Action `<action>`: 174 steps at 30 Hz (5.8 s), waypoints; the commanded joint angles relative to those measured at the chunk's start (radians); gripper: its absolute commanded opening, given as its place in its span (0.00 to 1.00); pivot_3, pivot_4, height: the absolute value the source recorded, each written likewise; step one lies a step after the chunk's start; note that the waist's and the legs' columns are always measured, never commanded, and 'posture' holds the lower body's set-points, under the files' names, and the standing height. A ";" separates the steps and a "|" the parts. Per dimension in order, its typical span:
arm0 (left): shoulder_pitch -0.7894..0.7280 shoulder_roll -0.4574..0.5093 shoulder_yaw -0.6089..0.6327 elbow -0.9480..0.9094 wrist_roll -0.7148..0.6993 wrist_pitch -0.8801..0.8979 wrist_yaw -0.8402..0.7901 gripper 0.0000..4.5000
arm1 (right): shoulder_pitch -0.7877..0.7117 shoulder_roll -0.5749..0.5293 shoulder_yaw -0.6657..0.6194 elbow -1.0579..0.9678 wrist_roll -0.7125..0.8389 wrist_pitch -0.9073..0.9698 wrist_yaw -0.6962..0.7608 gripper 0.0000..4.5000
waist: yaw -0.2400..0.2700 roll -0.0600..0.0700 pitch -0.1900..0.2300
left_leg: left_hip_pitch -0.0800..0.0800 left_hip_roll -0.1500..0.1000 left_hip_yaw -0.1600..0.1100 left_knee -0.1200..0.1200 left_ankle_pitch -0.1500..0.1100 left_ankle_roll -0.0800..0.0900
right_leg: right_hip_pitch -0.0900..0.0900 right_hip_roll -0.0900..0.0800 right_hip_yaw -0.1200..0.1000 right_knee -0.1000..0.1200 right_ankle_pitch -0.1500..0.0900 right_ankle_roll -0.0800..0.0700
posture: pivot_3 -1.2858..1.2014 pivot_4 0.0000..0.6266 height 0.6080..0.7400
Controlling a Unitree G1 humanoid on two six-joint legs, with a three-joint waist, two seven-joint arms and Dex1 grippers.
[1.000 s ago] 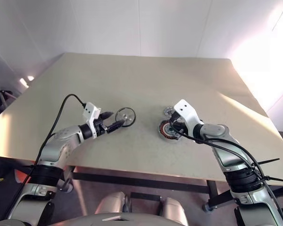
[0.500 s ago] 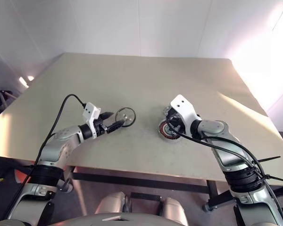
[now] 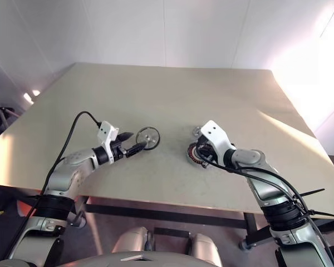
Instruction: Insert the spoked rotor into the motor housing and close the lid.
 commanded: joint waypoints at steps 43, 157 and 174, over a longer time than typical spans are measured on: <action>-0.030 -0.031 0.072 0.026 -0.052 0.113 0.083 1.00 | -0.083 -0.044 -0.069 -0.146 0.060 0.059 -0.008 0.01 | 0.000 0.000 0.000 | -0.001 0.000 0.000 0.000 0.000 0.000 | 0.000 0.000 0.000 0.000 0.001 -0.001 | 0.52 0.00 1.00; -0.593 -0.515 0.251 0.848 -0.324 0.707 0.009 0.09 | -0.001 -0.176 -0.257 -0.062 -0.035 0.123 -0.212 0.00 | 0.031 0.005 -0.001 | -0.001 -0.001 0.000 -0.003 -0.003 0.007 | 0.005 -0.001 -0.003 -0.013 0.003 -0.004 | 0.52 0.00 1.00; -0.601 -0.425 0.257 0.793 -0.282 0.684 -0.001 0.46 | -0.020 -0.141 -0.232 -0.061 -0.032 0.100 -0.204 0.00 | 0.028 0.005 -0.001 | 0.017 -0.001 0.000 -0.009 -0.001 0.003 | 0.021 -0.001 -0.003 -0.016 -0.001 0.003 | 0.52 0.00 1.00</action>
